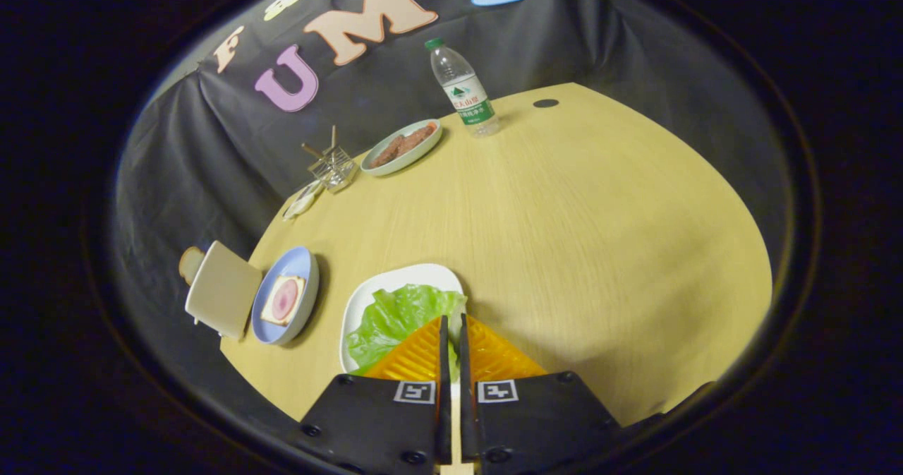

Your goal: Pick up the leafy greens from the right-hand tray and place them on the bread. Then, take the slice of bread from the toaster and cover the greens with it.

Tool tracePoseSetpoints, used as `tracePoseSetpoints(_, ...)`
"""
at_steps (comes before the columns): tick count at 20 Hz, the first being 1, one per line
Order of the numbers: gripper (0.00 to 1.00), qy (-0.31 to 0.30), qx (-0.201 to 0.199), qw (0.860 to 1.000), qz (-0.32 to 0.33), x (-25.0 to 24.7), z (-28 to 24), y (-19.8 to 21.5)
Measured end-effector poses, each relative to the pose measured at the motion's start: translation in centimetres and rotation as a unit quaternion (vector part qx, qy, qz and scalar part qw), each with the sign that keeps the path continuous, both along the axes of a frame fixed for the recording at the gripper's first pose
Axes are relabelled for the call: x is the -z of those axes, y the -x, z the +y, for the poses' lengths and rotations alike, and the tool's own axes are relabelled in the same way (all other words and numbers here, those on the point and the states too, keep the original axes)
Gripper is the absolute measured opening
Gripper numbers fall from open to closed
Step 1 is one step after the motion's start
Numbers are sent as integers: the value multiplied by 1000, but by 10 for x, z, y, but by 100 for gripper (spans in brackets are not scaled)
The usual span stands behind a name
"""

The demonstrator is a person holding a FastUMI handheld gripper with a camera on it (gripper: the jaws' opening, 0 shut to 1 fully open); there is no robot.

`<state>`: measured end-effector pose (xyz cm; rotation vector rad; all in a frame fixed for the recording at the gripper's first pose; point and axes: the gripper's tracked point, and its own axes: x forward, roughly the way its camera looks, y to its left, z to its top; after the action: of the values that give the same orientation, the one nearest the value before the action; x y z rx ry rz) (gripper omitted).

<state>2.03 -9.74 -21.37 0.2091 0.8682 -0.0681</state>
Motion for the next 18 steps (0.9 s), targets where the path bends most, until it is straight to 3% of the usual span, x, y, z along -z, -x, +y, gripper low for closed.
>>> tracePoseSetpoints(9,3,-38,17,997,-67,-57,29,3)
tracePoseSetpoints(18,3,-76,-18,989,-126,-126,94,9)
